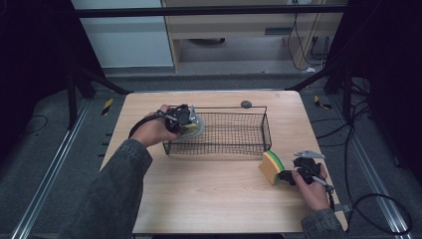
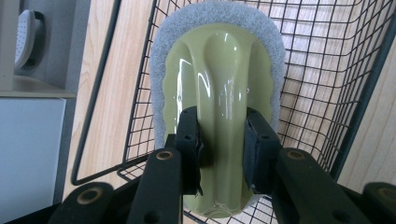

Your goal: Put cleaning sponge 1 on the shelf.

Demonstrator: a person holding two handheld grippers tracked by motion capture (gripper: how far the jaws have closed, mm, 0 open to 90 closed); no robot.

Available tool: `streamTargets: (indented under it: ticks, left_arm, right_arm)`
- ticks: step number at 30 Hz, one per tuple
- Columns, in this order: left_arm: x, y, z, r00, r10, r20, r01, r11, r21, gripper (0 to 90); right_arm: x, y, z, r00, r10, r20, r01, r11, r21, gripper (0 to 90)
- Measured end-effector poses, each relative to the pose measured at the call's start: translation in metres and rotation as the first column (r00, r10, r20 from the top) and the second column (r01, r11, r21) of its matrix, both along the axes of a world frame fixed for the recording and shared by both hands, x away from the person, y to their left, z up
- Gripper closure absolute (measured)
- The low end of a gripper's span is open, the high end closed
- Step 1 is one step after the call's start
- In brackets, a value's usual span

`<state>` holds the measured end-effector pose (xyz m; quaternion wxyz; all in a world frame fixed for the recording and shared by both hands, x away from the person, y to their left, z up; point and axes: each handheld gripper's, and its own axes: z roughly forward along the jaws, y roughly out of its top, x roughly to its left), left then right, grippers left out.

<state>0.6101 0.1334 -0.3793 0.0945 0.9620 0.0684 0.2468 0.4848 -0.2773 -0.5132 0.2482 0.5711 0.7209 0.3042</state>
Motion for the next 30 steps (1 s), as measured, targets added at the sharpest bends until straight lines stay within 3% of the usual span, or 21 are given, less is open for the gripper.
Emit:
streamTargets:
  ticks: [23, 30]
  left_arm:
    - [0.009, 0.001, -0.029, 0.9974, 0.026, -0.068, -0.025, 0.9997, 0.007, 70.0]
    - [0.011, -0.001, -0.030, 0.9964, 0.022, -0.082, -0.023, 0.9997, -0.003, 69.8]
  right_arm:
    - [0.000, 0.000, 0.000, 1.0000, -0.002, -0.003, 0.002, 1.000, 0.005, 0.7]
    - [0.000, 0.000, 0.000, 1.0000, -0.001, -0.001, 0.001, 1.000, 0.002, 0.7]
